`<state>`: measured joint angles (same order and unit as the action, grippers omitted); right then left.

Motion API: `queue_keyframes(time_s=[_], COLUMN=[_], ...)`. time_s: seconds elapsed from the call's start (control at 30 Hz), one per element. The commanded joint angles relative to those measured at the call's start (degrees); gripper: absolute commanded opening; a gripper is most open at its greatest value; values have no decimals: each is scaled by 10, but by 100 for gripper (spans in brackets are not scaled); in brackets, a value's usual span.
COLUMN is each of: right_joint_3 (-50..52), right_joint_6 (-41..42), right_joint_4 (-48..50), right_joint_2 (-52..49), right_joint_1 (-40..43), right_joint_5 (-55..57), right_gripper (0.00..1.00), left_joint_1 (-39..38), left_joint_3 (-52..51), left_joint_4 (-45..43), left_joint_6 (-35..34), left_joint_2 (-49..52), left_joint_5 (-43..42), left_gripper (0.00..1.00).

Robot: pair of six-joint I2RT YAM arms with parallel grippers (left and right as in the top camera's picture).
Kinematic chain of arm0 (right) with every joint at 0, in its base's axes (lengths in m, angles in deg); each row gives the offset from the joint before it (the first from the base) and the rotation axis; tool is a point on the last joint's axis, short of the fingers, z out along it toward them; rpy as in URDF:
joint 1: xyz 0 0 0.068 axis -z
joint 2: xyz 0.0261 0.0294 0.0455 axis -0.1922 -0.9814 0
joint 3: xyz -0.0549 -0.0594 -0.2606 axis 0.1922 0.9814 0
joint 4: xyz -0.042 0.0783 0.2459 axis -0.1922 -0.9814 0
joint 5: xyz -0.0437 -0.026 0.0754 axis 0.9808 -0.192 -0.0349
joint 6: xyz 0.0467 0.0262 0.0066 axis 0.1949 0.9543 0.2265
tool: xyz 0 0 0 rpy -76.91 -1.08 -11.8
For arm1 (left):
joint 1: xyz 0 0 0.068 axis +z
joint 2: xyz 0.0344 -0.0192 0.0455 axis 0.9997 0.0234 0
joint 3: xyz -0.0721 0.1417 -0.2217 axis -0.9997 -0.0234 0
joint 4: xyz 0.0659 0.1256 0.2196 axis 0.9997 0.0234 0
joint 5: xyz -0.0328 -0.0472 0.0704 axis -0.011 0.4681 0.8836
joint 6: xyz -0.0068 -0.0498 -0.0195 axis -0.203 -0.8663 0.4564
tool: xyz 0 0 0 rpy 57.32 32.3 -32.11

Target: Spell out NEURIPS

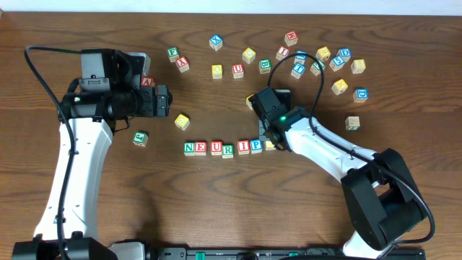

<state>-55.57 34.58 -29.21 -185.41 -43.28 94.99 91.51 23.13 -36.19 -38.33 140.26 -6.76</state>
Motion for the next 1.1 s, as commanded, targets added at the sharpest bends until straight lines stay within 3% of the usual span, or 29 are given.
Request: queue_keyframes(time_s=[0.0, 0.5, 1.07], right_joint_3=[4, 4, 4], right_joint_6=[-9, 23, 24], right_joint_4=[0, -118, -123], right_joint_2=[-6, -6, -6], right_joint_1=[18, 41, 9], right_joint_5=[25, -16, -67], right_gripper=[41, 37, 37], left_joint_1=[1, 1, 1], left_joint_3=[13, 13, 13], left_joint_4=[0, 0, 0], left_joint_6=[12, 12, 12], left_joint_2=[1, 1, 1], left_joint_5=[-9, -9, -9], left_gripper=[98, 98, 98])
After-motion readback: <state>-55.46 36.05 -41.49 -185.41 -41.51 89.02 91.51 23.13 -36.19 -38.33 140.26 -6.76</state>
